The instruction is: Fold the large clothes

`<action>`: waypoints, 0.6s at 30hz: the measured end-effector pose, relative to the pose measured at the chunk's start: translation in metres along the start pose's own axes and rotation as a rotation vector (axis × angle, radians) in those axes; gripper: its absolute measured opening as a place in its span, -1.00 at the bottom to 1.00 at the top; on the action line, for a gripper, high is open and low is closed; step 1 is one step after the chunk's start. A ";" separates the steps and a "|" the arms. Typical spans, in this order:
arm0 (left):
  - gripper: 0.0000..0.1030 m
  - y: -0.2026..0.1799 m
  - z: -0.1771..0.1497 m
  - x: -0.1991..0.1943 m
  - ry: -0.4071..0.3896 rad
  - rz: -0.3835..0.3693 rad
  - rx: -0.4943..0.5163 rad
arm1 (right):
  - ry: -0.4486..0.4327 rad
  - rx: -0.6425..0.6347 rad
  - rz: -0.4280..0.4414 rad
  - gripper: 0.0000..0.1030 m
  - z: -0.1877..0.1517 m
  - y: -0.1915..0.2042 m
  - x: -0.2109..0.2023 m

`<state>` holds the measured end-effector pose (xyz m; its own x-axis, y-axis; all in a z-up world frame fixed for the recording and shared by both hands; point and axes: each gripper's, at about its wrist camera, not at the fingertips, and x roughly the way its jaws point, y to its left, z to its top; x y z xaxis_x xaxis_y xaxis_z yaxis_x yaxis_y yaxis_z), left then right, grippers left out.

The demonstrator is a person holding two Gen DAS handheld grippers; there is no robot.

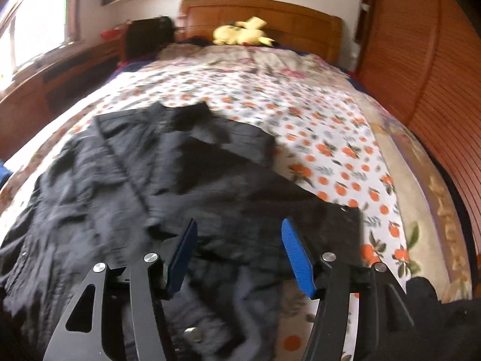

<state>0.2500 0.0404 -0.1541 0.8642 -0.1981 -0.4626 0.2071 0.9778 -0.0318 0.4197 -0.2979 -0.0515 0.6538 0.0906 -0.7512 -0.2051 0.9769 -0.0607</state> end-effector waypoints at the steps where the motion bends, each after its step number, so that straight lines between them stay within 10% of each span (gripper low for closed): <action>1: 0.95 0.000 0.000 0.000 0.001 0.000 -0.001 | 0.014 0.017 -0.007 0.09 -0.001 -0.007 0.005; 18: 0.95 -0.001 0.000 0.001 0.002 0.002 0.001 | 0.138 0.195 -0.146 0.32 -0.029 -0.084 0.055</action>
<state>0.2504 0.0397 -0.1543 0.8635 -0.1965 -0.4645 0.2061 0.9780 -0.0305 0.4511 -0.3808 -0.1067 0.5582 -0.0677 -0.8270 0.0362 0.9977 -0.0572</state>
